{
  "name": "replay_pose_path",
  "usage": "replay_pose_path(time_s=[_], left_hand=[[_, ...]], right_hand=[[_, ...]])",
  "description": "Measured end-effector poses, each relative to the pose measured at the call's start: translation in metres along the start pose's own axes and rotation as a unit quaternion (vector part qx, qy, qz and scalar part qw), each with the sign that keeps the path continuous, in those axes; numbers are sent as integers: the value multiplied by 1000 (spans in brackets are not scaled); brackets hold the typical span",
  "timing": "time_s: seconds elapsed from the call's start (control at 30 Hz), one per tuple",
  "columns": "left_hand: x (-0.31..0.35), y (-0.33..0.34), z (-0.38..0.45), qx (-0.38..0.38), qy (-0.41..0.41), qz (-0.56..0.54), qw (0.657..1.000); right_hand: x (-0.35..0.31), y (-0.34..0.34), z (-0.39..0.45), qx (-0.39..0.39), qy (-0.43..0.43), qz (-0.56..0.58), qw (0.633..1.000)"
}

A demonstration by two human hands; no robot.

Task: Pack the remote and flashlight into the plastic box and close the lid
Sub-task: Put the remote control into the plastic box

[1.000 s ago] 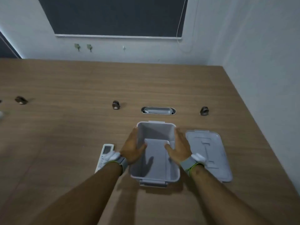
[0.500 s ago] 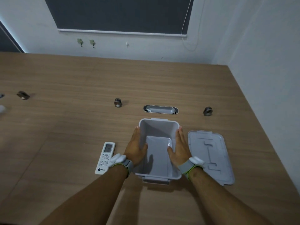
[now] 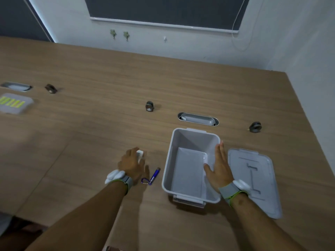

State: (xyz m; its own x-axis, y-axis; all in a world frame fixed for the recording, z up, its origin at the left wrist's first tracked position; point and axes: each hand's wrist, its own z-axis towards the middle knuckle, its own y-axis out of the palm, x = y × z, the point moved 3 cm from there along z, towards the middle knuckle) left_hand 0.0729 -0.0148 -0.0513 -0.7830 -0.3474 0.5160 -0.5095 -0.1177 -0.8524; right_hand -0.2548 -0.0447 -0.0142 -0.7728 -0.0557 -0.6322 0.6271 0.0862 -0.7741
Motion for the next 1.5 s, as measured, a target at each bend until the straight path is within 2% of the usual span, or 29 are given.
replay_pose_path(time_s=[0.07, 0.1, 0.13, 0.3, 0.6, 0.7, 0.77, 0.87, 1.0, 1.13, 1.37, 1.5], left_hand=[[-12, 0, -7, -14, -45, 48, 998], [-68, -9, -2, -22, -125, 70, 989], [-85, -9, -1, -28, -154, 85, 984], [-86, -3, -1, -76, -150, 104, 980], [-66, 3, 3, -64, -164, 141, 974], [-57, -7, 2, -40, -154, 132, 978], [-49, -16, 5, -14, -144, 89, 986], [-25, -34, 11, 12, -96, 44, 994], [19, -58, 15, 35, -51, 15, 998], [62, -72, 11, -3, -22, -1, 1000], [134, -54, -10, -7, 39, 18, 999], [154, -20, -16, -81, 43, 54, 994]], right_hand=[[6, -7, -6, 9, -5, -5, 1000], [-14, 38, 15, -41, -25, 13, 999], [-18, 48, 18, -59, -23, 8, 998], [-14, 41, 15, -35, -24, 6, 999], [-14, 34, 18, -25, -20, 15, 999], [-14, 32, 17, -25, -24, 21, 999], [-17, 33, 16, -34, -20, 23, 999], [-22, 29, 11, -49, -11, 29, 998], [-21, 26, 11, -23, 5, 55, 998], [-16, 28, 9, -32, 79, 161, 983], [-2, 33, 5, -25, 181, 313, 932], [17, 54, 9, -44, 227, 358, 905]])
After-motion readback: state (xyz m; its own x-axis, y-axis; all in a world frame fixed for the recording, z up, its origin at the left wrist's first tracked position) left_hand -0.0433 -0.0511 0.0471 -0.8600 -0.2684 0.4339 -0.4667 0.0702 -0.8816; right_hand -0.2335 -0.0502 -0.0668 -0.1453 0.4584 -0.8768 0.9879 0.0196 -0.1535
